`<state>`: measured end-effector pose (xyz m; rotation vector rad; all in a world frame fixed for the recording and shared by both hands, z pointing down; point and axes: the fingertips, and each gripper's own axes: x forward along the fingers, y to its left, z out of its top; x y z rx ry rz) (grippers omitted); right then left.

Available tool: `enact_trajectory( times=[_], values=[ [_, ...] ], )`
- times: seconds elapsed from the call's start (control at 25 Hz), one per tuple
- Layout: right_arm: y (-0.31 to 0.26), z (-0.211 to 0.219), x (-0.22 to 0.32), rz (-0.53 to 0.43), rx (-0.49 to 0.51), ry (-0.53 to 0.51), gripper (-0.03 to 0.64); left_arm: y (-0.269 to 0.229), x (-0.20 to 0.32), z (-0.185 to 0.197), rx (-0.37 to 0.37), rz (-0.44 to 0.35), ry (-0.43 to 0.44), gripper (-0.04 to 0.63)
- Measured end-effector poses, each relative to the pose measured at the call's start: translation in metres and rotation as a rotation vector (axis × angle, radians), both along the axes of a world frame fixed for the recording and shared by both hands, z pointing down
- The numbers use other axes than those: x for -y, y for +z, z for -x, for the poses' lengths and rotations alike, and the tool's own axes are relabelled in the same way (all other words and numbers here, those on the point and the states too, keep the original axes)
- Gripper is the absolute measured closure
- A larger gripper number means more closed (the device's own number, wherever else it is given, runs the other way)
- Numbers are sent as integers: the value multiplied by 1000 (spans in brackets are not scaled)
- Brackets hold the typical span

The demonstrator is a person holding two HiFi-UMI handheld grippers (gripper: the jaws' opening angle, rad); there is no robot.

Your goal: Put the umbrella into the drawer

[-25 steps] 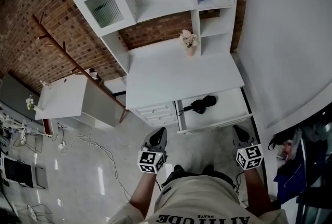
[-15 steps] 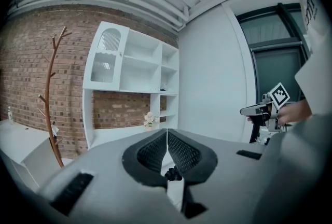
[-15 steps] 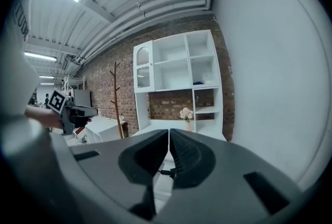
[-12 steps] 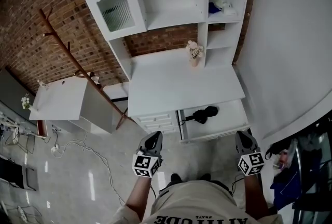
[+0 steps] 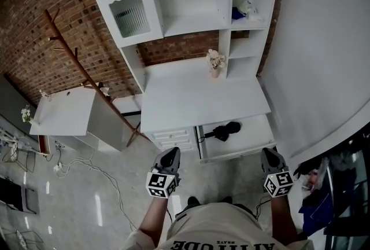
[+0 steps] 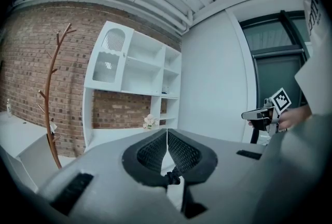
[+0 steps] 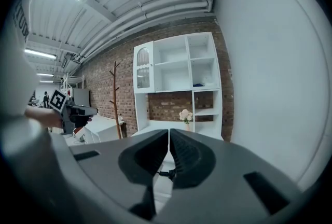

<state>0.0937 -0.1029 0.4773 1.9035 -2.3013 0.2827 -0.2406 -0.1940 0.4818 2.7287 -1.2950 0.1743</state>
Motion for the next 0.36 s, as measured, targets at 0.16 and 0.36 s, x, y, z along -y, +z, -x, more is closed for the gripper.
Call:
enact_trajectory(
  times=[0.16,0.36],
  values=[
    [-1,-4,0,-2,0,2,586,-1,0,-2,2,-3,1,568],
    [-2,-7,-1,-5,1,2,586,-1,-2,-8,7,-1,8,568]
  ],
)
